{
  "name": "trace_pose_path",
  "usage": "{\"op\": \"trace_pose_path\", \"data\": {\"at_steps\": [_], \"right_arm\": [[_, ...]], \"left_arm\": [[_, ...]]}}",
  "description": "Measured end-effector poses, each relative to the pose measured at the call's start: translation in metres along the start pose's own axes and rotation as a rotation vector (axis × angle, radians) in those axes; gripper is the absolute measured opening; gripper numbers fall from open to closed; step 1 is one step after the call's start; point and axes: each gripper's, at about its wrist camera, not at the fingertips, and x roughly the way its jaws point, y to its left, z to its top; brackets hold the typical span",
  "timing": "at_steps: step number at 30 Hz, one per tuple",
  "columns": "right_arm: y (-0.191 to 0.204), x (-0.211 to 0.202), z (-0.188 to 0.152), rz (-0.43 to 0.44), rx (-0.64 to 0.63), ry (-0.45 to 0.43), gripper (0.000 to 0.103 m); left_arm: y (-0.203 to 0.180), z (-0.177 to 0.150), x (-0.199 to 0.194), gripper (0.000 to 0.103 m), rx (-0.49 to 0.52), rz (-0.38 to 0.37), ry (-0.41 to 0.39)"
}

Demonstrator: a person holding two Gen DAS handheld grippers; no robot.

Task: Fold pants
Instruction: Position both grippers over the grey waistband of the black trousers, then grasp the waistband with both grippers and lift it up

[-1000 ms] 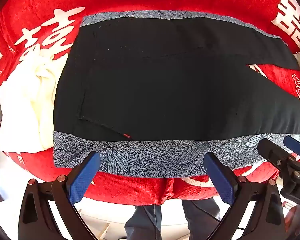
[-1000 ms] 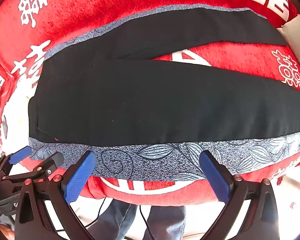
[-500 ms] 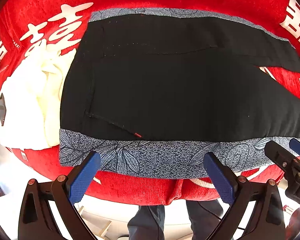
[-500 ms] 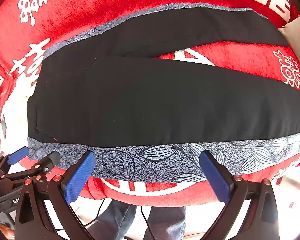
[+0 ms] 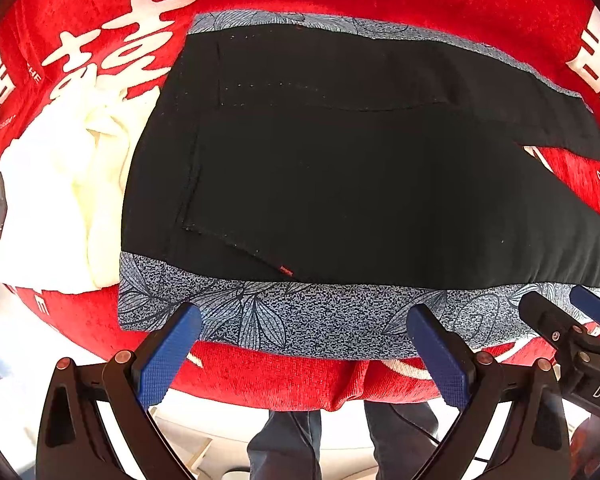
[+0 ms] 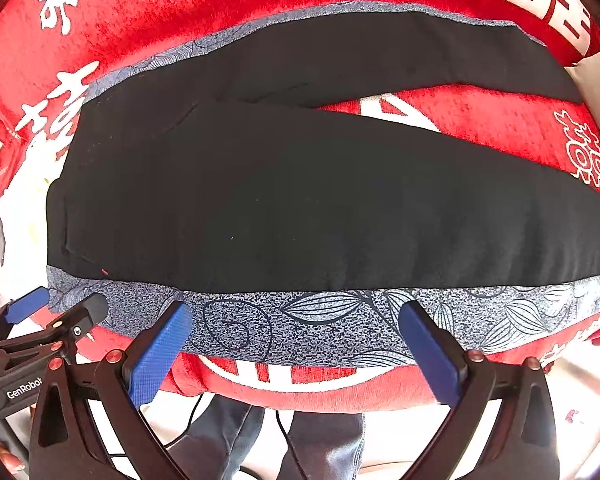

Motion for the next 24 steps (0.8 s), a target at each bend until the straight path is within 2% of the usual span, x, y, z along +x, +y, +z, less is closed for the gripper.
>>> {"op": "trace_pose_path", "data": {"at_steps": [4, 9, 18, 24], "right_arm": [[0.000, 0.001, 0.000, 0.028, 0.000, -0.006, 0.103], [-0.004, -0.002, -0.008, 0.124, 0.031, -0.018, 0.103], [-0.010, 0.001, -0.027, 0.129, 0.045, 0.002, 0.103], [-0.018, 0.002, -0.041, 0.185, 0.092, 0.007, 0.103]], "left_arm": [[0.007, -0.001, 0.001, 0.103, -0.010, -0.021, -0.011], [0.020, -0.005, 0.001, 0.103, -0.047, -0.060, -0.019], [0.026, -0.016, 0.000, 0.103, -0.050, -0.048, -0.025], [0.038, -0.037, 0.002, 0.103, -0.091, -0.113, -0.040]]}}
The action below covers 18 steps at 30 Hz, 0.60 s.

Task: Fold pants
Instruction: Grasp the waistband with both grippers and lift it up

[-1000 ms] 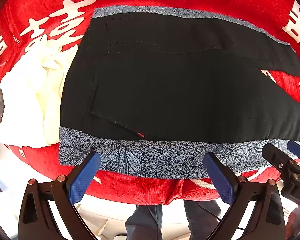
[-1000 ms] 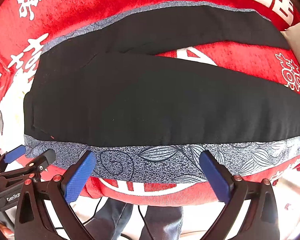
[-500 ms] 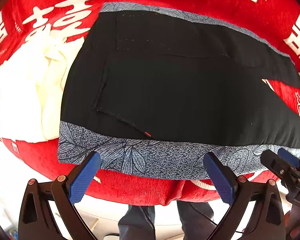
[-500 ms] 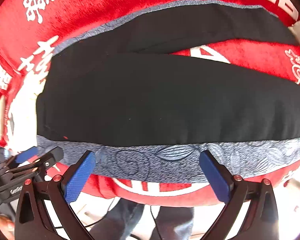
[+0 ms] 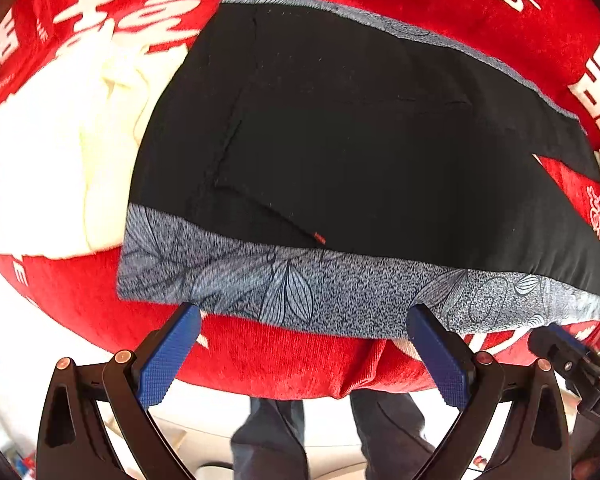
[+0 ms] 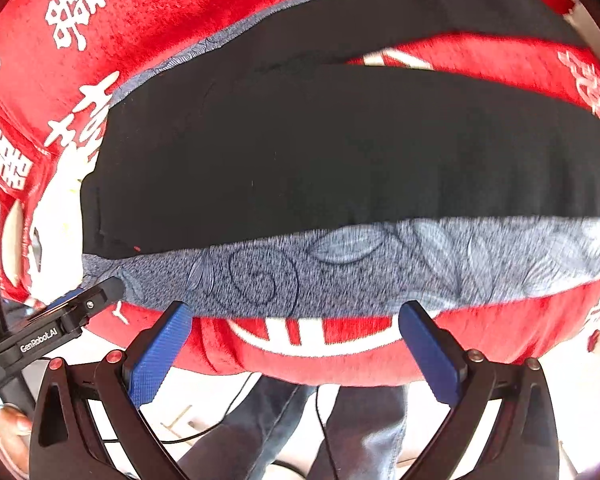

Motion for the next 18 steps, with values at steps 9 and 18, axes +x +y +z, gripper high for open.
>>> {"op": "trace_pose_path", "data": {"at_steps": [9, 18], "right_arm": [[-0.034, 0.037, -0.024, 0.399, 0.267, -0.008, 0.094], [-0.060, 0.073, -0.045, 0.626, 0.425, -0.025, 0.070]], "left_arm": [[0.024, -0.011, 0.009, 0.103, -0.129, -0.134, 0.016], [0.023, -0.008, 0.021, 0.103, -0.143, -0.218, 0.048]]}}
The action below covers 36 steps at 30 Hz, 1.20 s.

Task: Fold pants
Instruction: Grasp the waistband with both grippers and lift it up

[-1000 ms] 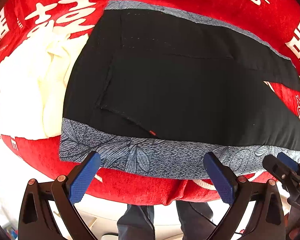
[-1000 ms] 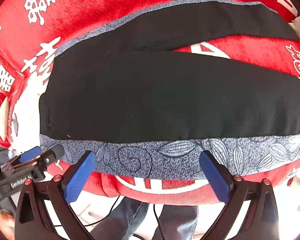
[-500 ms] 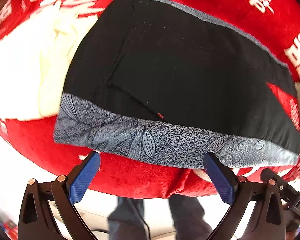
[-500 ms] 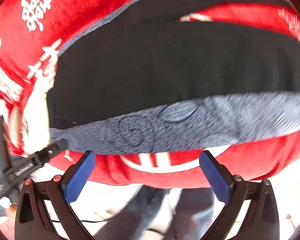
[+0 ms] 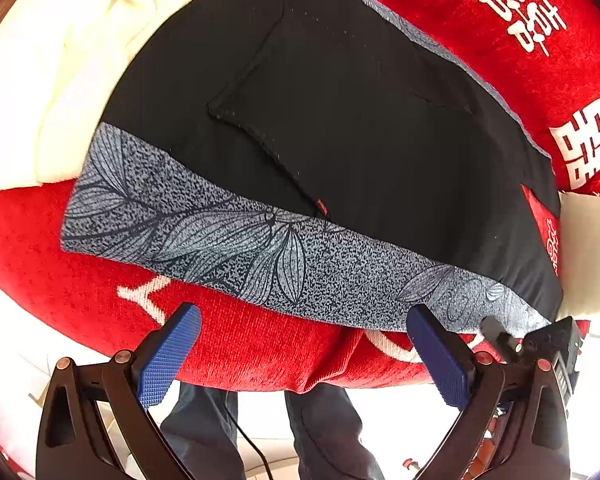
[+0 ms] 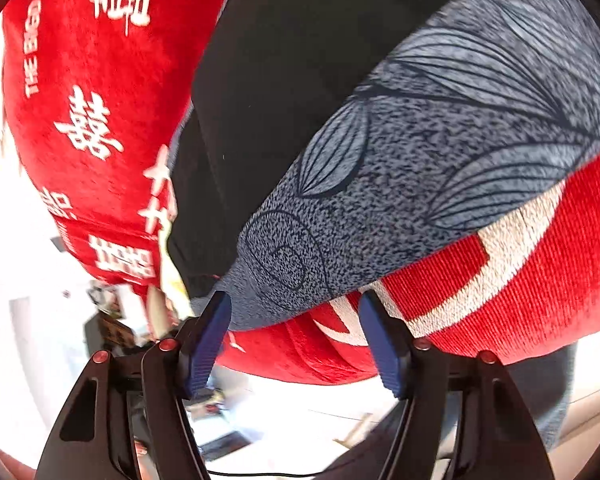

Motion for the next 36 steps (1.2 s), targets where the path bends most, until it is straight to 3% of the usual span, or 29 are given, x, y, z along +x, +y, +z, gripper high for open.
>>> {"op": "trace_pose_path", "data": {"at_steps": [5, 6, 7, 9, 15, 23, 25, 27, 29, 36], "right_arm": [[0.004, 0.010, 0.012, 0.119, 0.038, -0.022, 0.069], [0.005, 0.014, 0.016, 0.138, 0.056, -0.021, 0.063], [0.005, 0.017, 0.019, 0.144, 0.068, -0.019, 0.039], [0.006, 0.021, 0.024, 0.158, 0.127, -0.001, 0.010], [0.031, 0.002, 0.023, 0.253, 0.129, 0.015, 0.010], [0.044, -0.016, 0.029, 0.291, 0.119, 0.031, 0.010], [0.046, -0.016, 0.031, 0.256, 0.104, 0.041, 0.010], [0.048, -0.014, 0.031, 0.203, 0.087, 0.050, 0.010], [0.047, -0.015, 0.030, 0.160, 0.074, 0.045, 0.010], [0.090, -0.034, 0.040, 0.057, -0.067, -0.021, 0.010]], "left_arm": [[0.003, 0.009, 0.009, 0.103, -0.001, -0.012, 0.003], [0.004, 0.010, 0.011, 0.103, -0.008, -0.018, 0.004], [0.007, 0.014, 0.015, 0.103, -0.013, -0.018, -0.002], [0.013, 0.017, 0.016, 0.103, -0.031, -0.030, -0.005], [0.030, 0.018, 0.016, 0.103, -0.138, -0.135, -0.013], [0.048, 0.029, 0.021, 0.103, -0.255, -0.238, -0.067], [0.048, 0.036, 0.018, 0.089, -0.266, -0.221, -0.097], [0.043, 0.040, 0.016, 0.046, -0.225, -0.229, -0.092], [0.041, 0.044, 0.007, 0.025, -0.185, -0.207, -0.088], [0.018, 0.064, -0.045, 0.022, -0.076, -0.221, -0.121]]}}
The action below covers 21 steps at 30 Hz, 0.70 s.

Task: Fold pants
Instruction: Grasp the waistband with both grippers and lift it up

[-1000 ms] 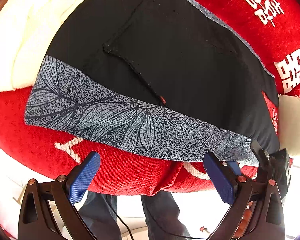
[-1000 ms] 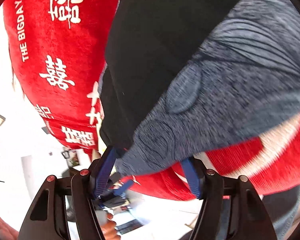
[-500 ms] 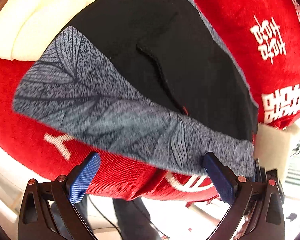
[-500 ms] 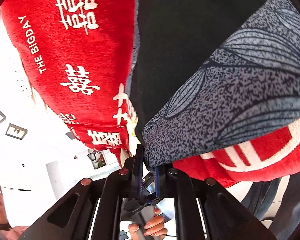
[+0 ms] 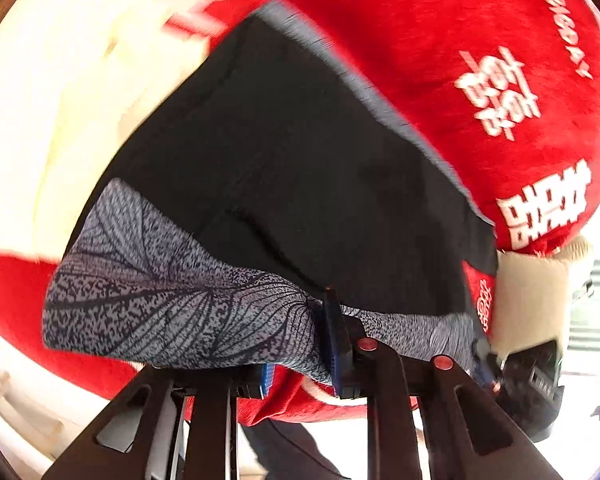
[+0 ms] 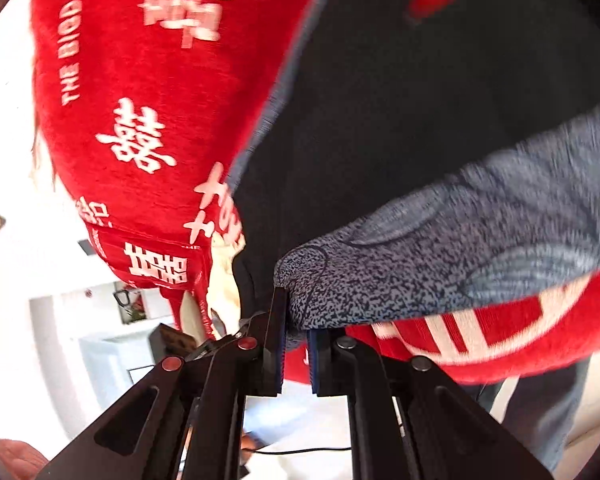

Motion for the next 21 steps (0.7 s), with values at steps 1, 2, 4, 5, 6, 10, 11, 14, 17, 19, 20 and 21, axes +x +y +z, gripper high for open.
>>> {"op": "trace_pose_path", "data": {"at_steps": [1, 2, 4, 5, 6, 10, 11, 14, 17, 19, 20, 21], "right_arm": [[0.014, -0.004, 0.009, -0.015, -0.042, -0.007, 0.010], [0.023, -0.006, 0.017, -0.020, -0.064, -0.009, 0.010], [0.039, -0.006, 0.034, -0.033, -0.103, 0.003, 0.010], [0.050, -0.004, 0.048, -0.042, -0.140, 0.017, 0.010], [0.058, -0.002, 0.059, -0.048, -0.167, 0.031, 0.010], [0.083, 0.029, 0.132, -0.080, -0.250, 0.120, 0.010], [0.086, 0.039, 0.151, -0.085, -0.256, 0.137, 0.010], [0.090, 0.074, 0.196, -0.122, -0.283, 0.195, 0.010], [0.081, 0.117, 0.237, -0.192, -0.305, 0.259, 0.010], [0.070, 0.144, 0.258, -0.241, -0.315, 0.294, 0.012], [0.065, 0.155, 0.265, -0.262, -0.328, 0.312, 0.012], [0.062, 0.162, 0.268, -0.275, -0.339, 0.322, 0.012]], "left_arm": [[-0.009, 0.006, -0.005, 0.022, 0.020, 0.000, -0.004], [-0.017, 0.015, -0.010, 0.022, 0.032, 0.000, -0.008], [-0.033, 0.037, -0.014, 0.022, 0.045, -0.006, -0.020], [-0.040, 0.048, -0.015, 0.022, 0.050, -0.006, -0.026], [-0.046, 0.061, -0.015, 0.022, 0.052, -0.005, -0.037], [-0.066, 0.122, -0.002, 0.023, 0.051, 0.010, -0.096], [-0.066, 0.133, 0.002, 0.023, 0.054, 0.020, -0.107], [-0.062, 0.171, 0.038, 0.023, 0.045, 0.078, -0.104], [-0.056, 0.194, 0.074, 0.023, 0.035, 0.140, -0.093], [-0.051, 0.203, 0.093, 0.023, 0.030, 0.174, -0.083], [-0.053, 0.206, 0.100, 0.024, 0.029, 0.185, -0.079], [-0.053, 0.208, 0.104, 0.025, 0.026, 0.191, -0.075]]}}
